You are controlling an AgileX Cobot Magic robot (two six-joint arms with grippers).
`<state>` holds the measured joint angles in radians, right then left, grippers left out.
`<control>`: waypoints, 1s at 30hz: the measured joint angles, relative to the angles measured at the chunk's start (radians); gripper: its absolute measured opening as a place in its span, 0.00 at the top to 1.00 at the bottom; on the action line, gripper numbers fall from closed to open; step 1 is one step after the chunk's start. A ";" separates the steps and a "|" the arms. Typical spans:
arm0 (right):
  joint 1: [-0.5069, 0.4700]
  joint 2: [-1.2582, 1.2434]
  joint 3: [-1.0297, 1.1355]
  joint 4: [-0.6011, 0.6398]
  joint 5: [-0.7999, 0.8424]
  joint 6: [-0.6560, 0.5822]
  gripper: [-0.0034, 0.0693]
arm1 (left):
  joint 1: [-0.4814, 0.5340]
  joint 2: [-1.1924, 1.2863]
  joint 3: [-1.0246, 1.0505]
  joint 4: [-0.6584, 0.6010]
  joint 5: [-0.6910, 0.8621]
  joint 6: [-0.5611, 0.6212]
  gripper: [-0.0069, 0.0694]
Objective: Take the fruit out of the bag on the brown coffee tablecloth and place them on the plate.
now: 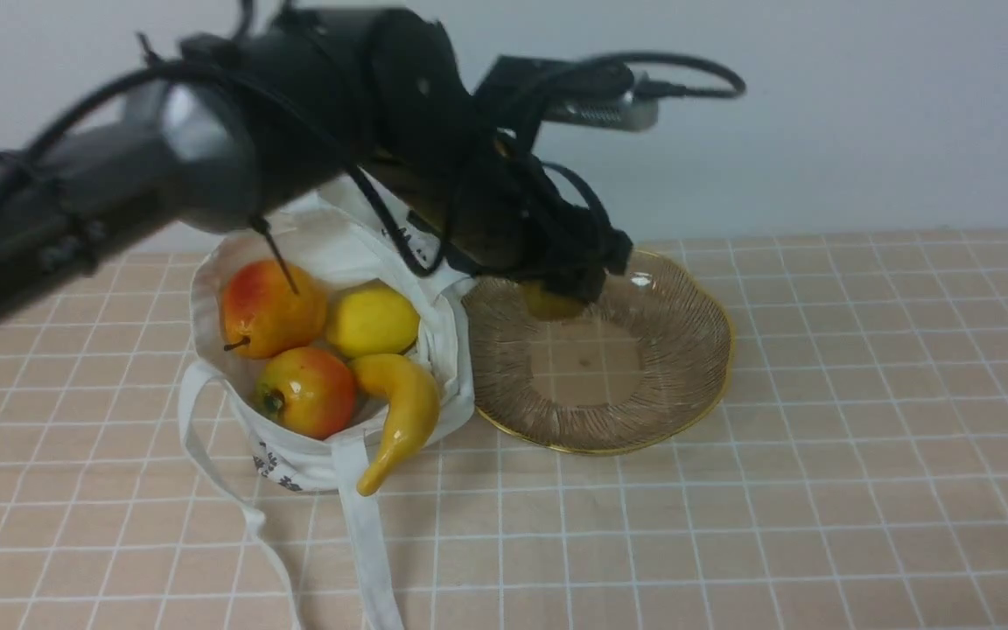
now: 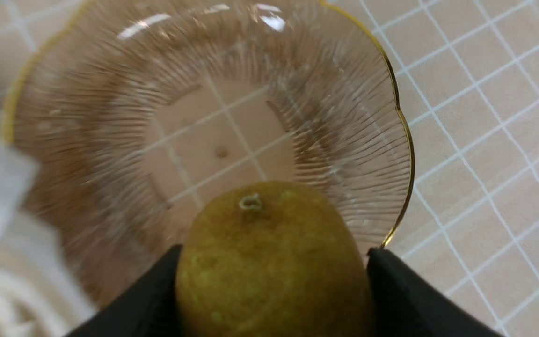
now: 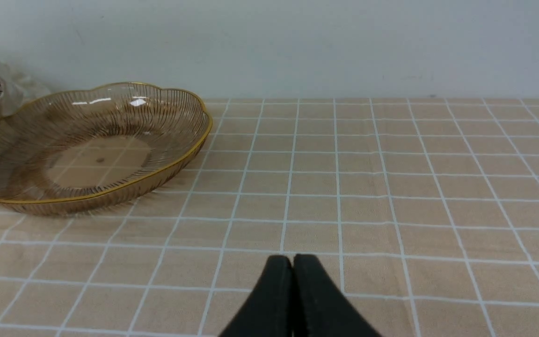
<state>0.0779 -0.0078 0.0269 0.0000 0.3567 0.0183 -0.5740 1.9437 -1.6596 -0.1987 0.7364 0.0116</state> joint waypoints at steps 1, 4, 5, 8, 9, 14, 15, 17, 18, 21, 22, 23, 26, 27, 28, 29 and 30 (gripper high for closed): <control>0.000 0.000 0.000 0.000 0.000 0.000 0.97 | -0.010 0.031 -0.003 0.000 -0.019 -0.006 0.37; 0.000 0.000 0.000 0.000 0.000 0.000 0.97 | -0.033 0.102 -0.031 0.000 -0.085 -0.021 0.37; 0.000 0.000 0.000 0.000 0.000 0.000 0.97 | -0.038 0.127 -0.043 0.000 -0.108 -0.025 0.37; 0.000 0.000 0.000 0.000 0.000 0.000 0.97 | -0.039 0.168 -0.058 0.000 -0.164 -0.026 0.32; 0.000 0.000 0.000 0.000 0.000 0.000 0.97 | -0.039 0.181 -0.059 0.000 -0.183 -0.026 0.29; 0.000 0.000 0.000 0.000 0.000 0.000 0.97 | -0.039 0.230 -0.060 0.000 -0.227 -0.027 0.08; 0.000 0.000 0.000 0.000 0.000 0.000 0.97 | -0.039 0.233 -0.060 0.000 -0.228 -0.027 0.05; 0.000 0.000 0.000 0.000 0.000 0.000 0.97 | -0.039 0.236 -0.060 0.000 -0.228 -0.027 0.02; 0.000 0.000 0.000 0.000 0.000 0.000 0.97 | -0.039 0.236 -0.060 0.000 -0.227 -0.026 0.02; 0.000 0.000 0.000 0.000 0.000 0.000 0.97 | -0.038 0.218 -0.060 0.000 -0.205 -0.026 0.04; 0.000 0.000 0.000 0.000 0.000 0.000 0.97 | -0.038 0.208 -0.060 0.000 -0.191 -0.026 0.06; 0.000 0.000 0.000 0.000 0.000 0.000 0.97 | -0.037 0.185 -0.060 0.001 -0.168 -0.026 0.11; 0.000 0.000 0.000 0.000 0.000 0.000 0.97 | -0.033 0.109 -0.060 0.006 -0.097 -0.026 0.29; 0.000 0.000 0.000 0.000 0.000 0.000 0.97 | -0.029 0.080 -0.060 0.007 -0.067 -0.026 0.39; 0.000 0.000 0.000 0.000 0.000 0.000 0.97 | -0.023 0.024 -0.060 0.012 -0.009 -0.024 0.54; 0.000 0.000 0.000 0.000 0.000 0.000 0.97 | -0.019 -0.011 -0.060 0.020 0.025 -0.020 0.63; 0.000 0.000 0.000 0.000 0.000 0.000 0.97 | -0.016 -0.046 -0.060 0.031 0.063 -0.012 0.69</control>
<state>0.0779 -0.0078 0.0269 0.0000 0.3567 0.0183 -0.5897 1.8973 -1.7197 -0.1678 0.7995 0.0000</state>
